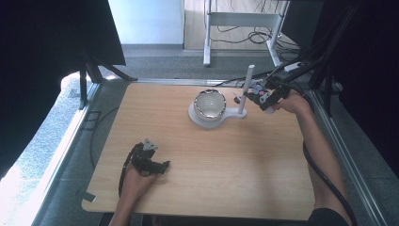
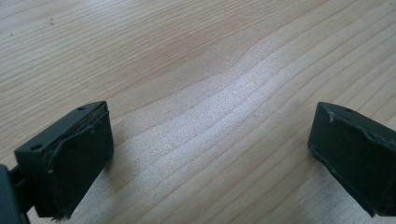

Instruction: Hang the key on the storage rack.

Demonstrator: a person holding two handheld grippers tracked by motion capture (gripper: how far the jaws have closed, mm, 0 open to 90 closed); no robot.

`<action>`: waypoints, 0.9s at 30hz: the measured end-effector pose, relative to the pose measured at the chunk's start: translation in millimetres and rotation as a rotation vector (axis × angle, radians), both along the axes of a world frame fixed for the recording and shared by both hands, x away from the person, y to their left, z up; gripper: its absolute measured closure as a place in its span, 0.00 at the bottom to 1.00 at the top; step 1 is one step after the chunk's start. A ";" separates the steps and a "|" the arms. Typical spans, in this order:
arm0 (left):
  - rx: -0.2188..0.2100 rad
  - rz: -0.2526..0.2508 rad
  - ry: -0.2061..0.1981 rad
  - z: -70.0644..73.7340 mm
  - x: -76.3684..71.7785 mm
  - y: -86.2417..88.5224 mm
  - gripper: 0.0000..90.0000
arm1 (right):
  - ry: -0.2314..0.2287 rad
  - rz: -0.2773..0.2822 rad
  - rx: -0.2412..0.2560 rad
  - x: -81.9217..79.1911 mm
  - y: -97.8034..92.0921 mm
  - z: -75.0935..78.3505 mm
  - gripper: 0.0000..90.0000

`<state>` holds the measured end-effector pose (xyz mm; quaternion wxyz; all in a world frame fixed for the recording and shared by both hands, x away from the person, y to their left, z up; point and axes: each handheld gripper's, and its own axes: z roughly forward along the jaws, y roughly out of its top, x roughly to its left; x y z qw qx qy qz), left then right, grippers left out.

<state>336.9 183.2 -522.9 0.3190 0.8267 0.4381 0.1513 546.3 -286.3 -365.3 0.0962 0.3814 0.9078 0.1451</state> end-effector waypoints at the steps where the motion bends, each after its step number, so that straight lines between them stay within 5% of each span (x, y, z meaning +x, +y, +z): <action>1: 0.000 0.000 0.000 0.0 0.0 0.0 0.00 | -0.013 0.002 0.002 -0.5 1.0 -1.3 0.35; 12: 0.000 0.000 0.000 0.0 0.0 0.0 0.00 | -0.090 0.007 0.021 -14.7 -0.8 3.8 0.16; 27: -0.003 0.002 -0.001 -0.1 0.0 -0.2 0.00 | -0.170 0.058 0.017 -48.1 4.7 13.1 0.04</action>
